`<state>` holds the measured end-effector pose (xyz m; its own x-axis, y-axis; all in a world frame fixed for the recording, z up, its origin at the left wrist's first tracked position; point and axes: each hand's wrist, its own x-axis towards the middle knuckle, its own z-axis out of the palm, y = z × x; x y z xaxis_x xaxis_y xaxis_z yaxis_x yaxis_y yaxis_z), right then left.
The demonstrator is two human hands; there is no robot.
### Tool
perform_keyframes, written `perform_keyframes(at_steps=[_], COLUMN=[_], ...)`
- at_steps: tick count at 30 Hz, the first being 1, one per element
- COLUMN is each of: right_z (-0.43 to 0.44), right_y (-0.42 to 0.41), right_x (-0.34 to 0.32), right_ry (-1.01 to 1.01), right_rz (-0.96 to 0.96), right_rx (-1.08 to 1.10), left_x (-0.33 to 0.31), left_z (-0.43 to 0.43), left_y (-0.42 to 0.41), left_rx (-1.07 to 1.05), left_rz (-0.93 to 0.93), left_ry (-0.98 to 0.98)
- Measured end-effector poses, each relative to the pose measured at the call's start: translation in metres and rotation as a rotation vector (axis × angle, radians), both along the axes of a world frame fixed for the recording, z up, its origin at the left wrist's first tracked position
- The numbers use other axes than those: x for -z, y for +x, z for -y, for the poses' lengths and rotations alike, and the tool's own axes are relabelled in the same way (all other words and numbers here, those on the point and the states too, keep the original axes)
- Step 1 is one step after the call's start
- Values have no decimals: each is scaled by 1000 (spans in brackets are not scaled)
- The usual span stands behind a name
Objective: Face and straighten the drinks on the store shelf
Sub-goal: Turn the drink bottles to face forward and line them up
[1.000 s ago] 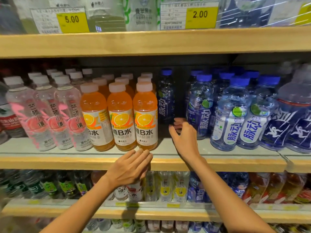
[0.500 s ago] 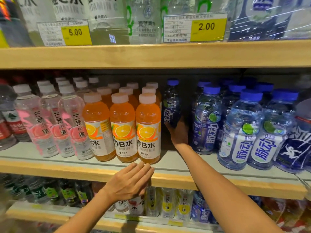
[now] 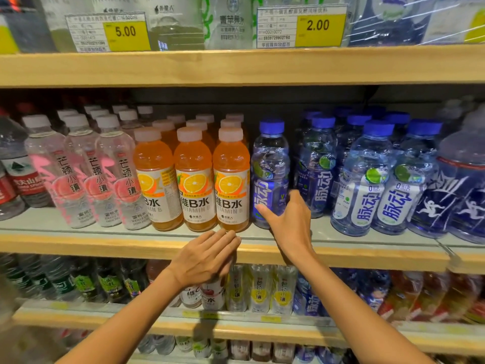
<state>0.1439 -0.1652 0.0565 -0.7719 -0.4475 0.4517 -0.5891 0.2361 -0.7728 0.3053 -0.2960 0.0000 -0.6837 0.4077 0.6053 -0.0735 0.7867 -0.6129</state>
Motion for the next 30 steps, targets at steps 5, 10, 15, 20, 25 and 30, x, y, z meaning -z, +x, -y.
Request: perform_keyframes(at_steps=[5, 10, 15, 20, 25, 30], right_z=[-12, -7, -21, -42, -57, -66], right_y=[4, 4, 7, 22, 45, 60], right_x=[-4, -4, -1, -4, -7, -11], right_ry=[-51, -89, -178, -199, -194, -149], right_rz=[112, 199, 170, 243, 277, 211], right_rx=[-142, -208, -253, -400, -529, -550], left_x=[-7, -13, -27, -66, -128, -141], left_z=[-6, -15, -26, -55, -91, -115], left_y=[1, 3, 10, 8, -16, -26], left_rx=[1, -25, -25, 48, 397, 490], left_rz=[5, 22, 67, -118, -161, -173], left_ry=[39, 136, 251, 886, 1684, 1917])
